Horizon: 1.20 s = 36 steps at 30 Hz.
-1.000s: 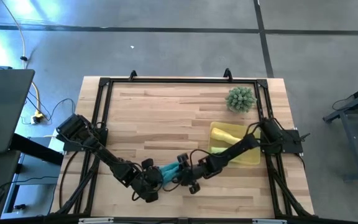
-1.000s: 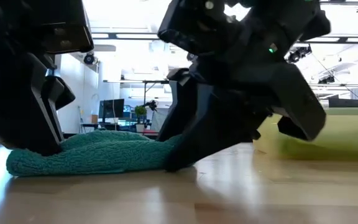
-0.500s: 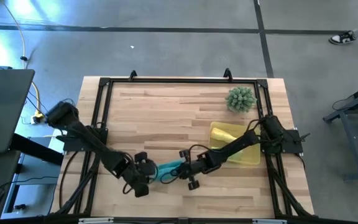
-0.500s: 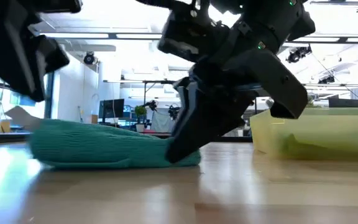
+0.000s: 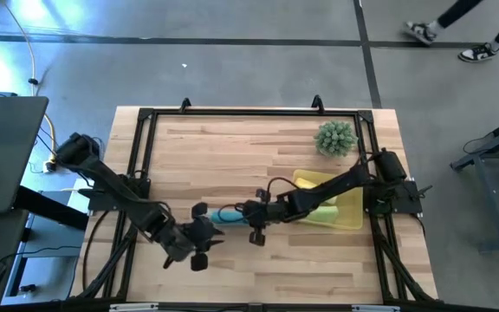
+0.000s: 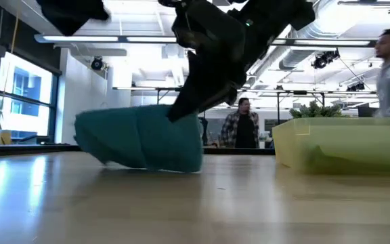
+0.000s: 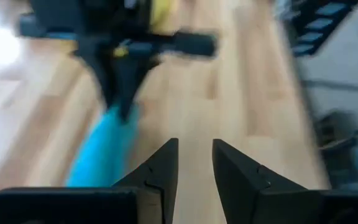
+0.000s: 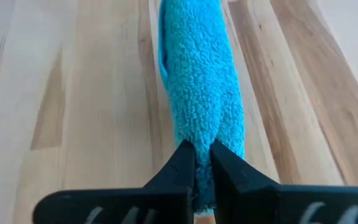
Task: Roll microfiber towels into tight, uniform cylinder then place into a basket
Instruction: Roll the blue microfiber towel
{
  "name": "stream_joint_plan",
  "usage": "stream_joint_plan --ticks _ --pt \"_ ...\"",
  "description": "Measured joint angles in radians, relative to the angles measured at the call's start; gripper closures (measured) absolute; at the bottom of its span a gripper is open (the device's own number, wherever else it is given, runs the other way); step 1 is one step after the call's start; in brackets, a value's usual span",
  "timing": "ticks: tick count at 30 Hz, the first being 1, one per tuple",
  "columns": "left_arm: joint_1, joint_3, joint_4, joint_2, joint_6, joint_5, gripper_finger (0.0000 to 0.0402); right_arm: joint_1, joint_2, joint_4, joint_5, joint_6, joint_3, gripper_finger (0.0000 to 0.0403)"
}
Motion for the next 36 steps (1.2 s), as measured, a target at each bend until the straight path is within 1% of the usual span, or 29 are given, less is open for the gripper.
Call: stream_joint_plan --ticks 2,3,6,11,15,18,20,21,22,24,26,28,30,34,35,36 --pt "0.000 -0.004 -0.014 0.019 0.021 -0.054 0.0319 -0.007 0.000 0.007 -0.015 0.021 0.000 0.0401" --pt "0.003 0.000 0.000 0.036 0.029 -0.065 0.0320 -0.009 0.000 0.011 -0.016 0.027 0.000 0.0401" --pt "0.026 -0.002 -0.036 0.098 0.028 -0.071 0.0326 -0.010 0.000 0.018 -0.017 0.034 0.000 0.0402" --pt "0.065 -0.002 -0.048 0.208 -0.003 -0.063 0.0332 -0.009 0.000 0.019 -0.018 0.045 0.002 0.0402" --pt "0.078 -0.002 -0.100 0.277 -0.085 0.044 0.0332 -0.009 -0.001 0.011 -0.019 0.050 0.002 0.0402" --pt "0.061 -0.002 -0.156 0.295 -0.166 0.143 0.0332 -0.009 -0.001 0.004 -0.023 0.046 0.002 0.0402" --pt "0.042 -0.002 -0.151 0.295 -0.187 0.173 0.0332 -0.009 -0.002 0.003 -0.024 0.043 0.002 0.0402" --pt "0.033 0.003 -0.143 0.290 -0.186 0.162 0.0332 -0.009 -0.002 0.003 -0.023 0.043 0.002 0.0402" --pt "0.023 0.012 -0.138 0.284 -0.172 0.130 0.0332 -0.010 -0.002 0.001 -0.023 0.043 0.003 0.0403" --pt "0.010 0.035 -0.127 0.270 -0.121 0.022 0.0332 -0.011 -0.002 -0.003 -0.023 0.043 0.004 0.0403" --pt "0.008 0.045 -0.125 0.268 -0.062 -0.106 0.0332 -0.011 -0.002 -0.003 -0.023 0.041 0.004 0.0403" --pt "0.016 0.042 -0.135 0.271 -0.027 -0.173 0.0332 -0.011 -0.002 -0.002 -0.023 0.040 0.004 0.0403" --pt "0.036 0.035 -0.129 0.271 -0.026 -0.186 0.0332 -0.011 -0.002 -0.001 -0.023 0.040 0.004 0.0403" --pt "0.073 0.017 -0.134 0.271 -0.037 -0.174 0.0332 -0.011 -0.002 0.000 -0.023 0.033 0.004 0.0403" --pt "0.079 0.015 -0.131 0.271 -0.038 -0.149 0.0332 -0.011 -0.002 0.000 -0.023 0.033 0.004 0.0403" --pt "0.086 0.012 -0.130 0.271 -0.040 -0.100 0.0332 -0.011 -0.002 -0.001 -0.023 0.032 0.004 0.0403"
